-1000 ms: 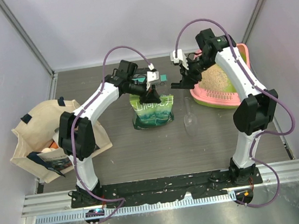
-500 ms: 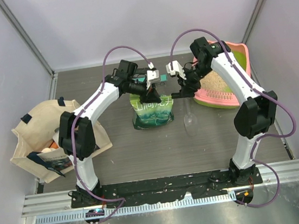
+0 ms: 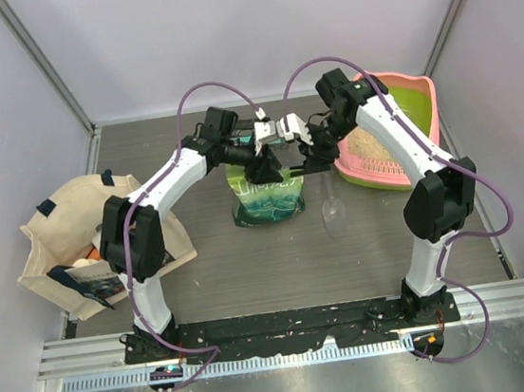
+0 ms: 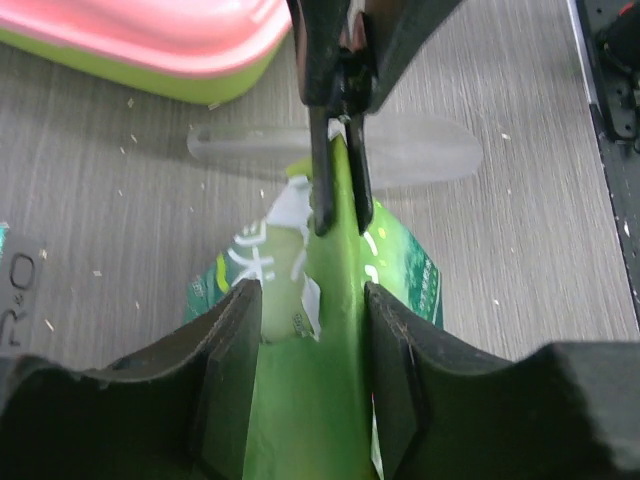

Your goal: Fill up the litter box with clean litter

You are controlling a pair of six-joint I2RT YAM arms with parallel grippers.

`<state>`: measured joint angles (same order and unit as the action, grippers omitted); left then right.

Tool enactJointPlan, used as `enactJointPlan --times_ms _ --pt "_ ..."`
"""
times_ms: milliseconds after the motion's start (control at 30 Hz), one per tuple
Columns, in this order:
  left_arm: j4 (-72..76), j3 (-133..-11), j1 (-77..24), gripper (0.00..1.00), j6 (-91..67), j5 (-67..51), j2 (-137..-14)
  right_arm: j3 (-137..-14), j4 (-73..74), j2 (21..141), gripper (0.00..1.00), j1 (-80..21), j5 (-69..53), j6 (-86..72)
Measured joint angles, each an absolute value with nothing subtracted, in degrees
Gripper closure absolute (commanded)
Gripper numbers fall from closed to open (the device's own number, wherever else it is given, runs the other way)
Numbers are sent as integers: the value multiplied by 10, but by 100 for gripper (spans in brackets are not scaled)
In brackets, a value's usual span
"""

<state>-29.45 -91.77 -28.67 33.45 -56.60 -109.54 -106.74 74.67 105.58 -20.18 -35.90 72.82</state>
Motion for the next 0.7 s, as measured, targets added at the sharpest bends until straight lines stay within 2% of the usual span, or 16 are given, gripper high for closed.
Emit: enactJointPlan --times_ms 233,700 --pt "-219 -808 -253 47 286 -557 -1014 -1076 731 1072 99 -230 -352 713" --pt "-221 -762 -208 47 276 -535 -949 -1110 727 1101 99 -270 -352 686"
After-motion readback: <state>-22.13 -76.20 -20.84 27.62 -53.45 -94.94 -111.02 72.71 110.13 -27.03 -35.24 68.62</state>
